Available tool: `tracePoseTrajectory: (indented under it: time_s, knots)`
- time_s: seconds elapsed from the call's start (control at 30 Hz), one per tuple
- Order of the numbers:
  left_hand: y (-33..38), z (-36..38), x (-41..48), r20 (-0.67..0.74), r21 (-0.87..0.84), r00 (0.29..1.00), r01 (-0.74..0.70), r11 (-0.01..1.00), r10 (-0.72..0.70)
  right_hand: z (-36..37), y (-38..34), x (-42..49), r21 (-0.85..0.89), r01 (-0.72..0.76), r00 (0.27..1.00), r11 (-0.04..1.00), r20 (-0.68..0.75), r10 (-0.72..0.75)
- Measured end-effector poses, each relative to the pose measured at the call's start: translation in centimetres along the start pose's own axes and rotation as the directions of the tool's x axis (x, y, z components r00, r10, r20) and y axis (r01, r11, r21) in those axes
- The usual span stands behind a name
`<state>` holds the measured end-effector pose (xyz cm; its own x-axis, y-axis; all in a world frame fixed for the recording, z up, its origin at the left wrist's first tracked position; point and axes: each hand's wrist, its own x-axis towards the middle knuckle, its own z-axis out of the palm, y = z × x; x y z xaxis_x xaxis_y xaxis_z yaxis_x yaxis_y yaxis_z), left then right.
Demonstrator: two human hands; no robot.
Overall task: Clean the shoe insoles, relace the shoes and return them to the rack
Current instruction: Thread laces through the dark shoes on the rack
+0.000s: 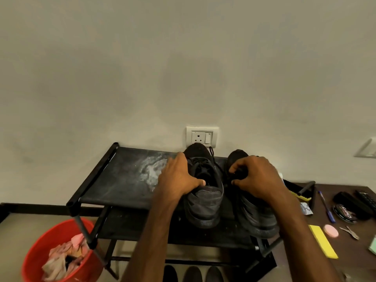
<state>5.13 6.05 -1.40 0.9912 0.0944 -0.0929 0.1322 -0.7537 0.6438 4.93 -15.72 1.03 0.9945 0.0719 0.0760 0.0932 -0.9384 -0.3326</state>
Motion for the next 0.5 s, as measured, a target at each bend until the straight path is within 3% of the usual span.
tracePoseTrajectory:
  time_s: [0.2,0.33,0.5]
  knots:
    - [-1.5,-0.6,0.5,-0.100,-0.055,0.995,-0.006,0.998,0.000,-0.1,-0.2,-0.5,-0.134,-0.149,0.979,0.980,0.121,0.165]
    - [-3.1,-2.8,0.1,-0.198,-0.115,0.980,-0.054,0.992,0.031,0.4,-1.0,-0.6,-0.099,-0.201,0.975,0.975,0.075,0.209]
    - [-4.1,-3.2,0.0,-0.188,-0.142,0.981,-0.067,0.988,0.040,0.0,-0.9,-0.2,0.031,-0.292,0.956,0.956,0.035,0.291]
